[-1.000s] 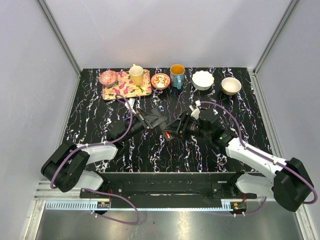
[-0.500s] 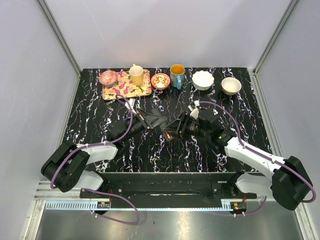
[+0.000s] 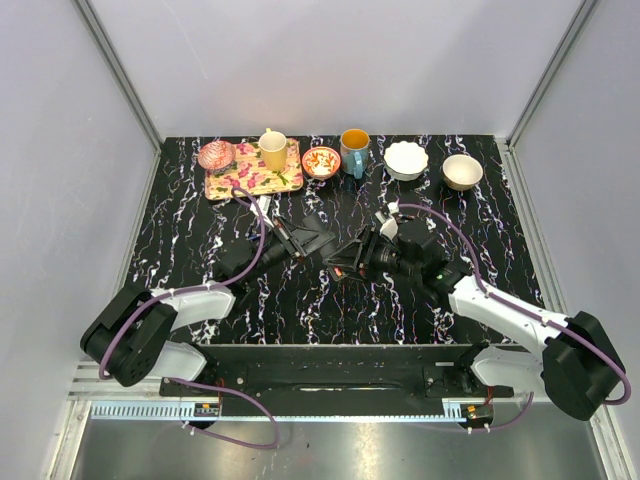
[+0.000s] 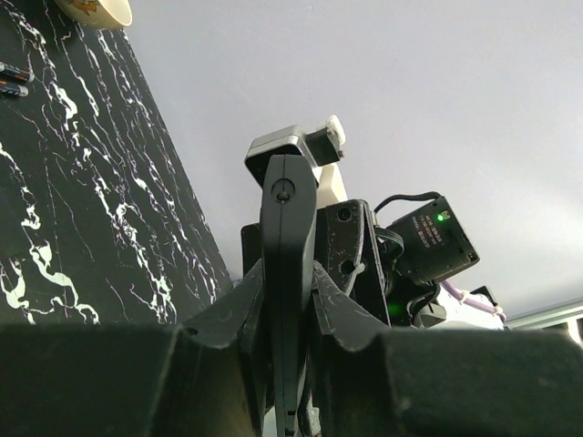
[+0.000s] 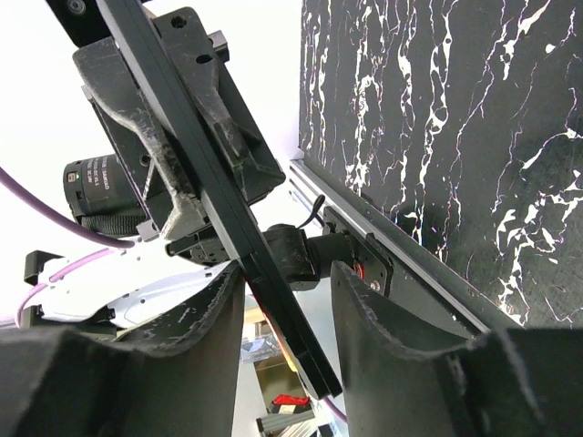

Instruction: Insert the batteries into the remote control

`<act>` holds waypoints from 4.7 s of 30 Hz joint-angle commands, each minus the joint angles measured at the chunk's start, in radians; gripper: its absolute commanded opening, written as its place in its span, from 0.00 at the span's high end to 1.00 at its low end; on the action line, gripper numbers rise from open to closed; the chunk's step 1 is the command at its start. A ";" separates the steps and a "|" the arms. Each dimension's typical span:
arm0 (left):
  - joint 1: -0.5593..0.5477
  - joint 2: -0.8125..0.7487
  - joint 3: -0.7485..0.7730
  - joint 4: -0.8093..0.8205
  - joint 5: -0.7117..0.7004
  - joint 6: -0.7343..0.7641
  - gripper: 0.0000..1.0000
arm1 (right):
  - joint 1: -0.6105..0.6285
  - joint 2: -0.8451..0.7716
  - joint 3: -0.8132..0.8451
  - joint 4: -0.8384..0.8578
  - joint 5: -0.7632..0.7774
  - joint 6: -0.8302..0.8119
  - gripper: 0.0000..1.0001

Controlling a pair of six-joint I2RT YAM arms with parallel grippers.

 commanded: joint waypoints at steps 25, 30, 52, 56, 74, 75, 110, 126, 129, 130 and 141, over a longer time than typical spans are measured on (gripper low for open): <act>0.015 -0.029 0.017 0.128 -0.035 -0.021 1.00 | -0.002 -0.056 0.177 -0.268 -0.073 -0.241 0.16; 0.015 -0.010 0.017 0.176 -0.022 -0.050 1.00 | -0.007 -0.079 0.202 -0.347 -0.075 -0.310 0.16; 0.015 0.030 0.003 0.277 0.027 -0.099 1.00 | -0.054 -0.096 0.156 -0.253 -0.084 -0.312 0.51; 0.015 0.033 0.009 0.285 0.035 -0.102 1.00 | -0.054 -0.080 0.153 -0.239 -0.103 -0.310 0.54; 0.015 0.037 0.017 0.302 0.049 -0.118 1.00 | -0.054 -0.047 0.148 -0.230 -0.133 -0.321 0.77; 0.014 0.037 0.019 0.302 0.050 -0.118 1.00 | -0.056 -0.043 0.148 -0.230 -0.135 -0.321 0.79; -0.017 -0.006 0.063 0.122 0.061 -0.015 1.00 | -0.053 0.037 0.291 -0.580 0.015 -0.451 0.89; -0.017 -0.002 0.029 0.104 0.064 0.017 1.00 | -0.065 -0.020 0.357 -0.565 -0.018 -0.398 0.38; -0.017 0.003 0.031 0.107 0.066 0.019 1.00 | -0.067 -0.026 0.369 -0.566 -0.032 -0.394 0.32; -0.018 0.006 0.031 0.109 0.066 0.017 1.00 | -0.067 -0.027 0.374 -0.566 -0.037 -0.394 0.32; 0.035 -0.112 -0.111 0.066 0.098 0.026 1.00 | -0.166 -0.120 0.346 -0.804 0.519 -0.660 0.32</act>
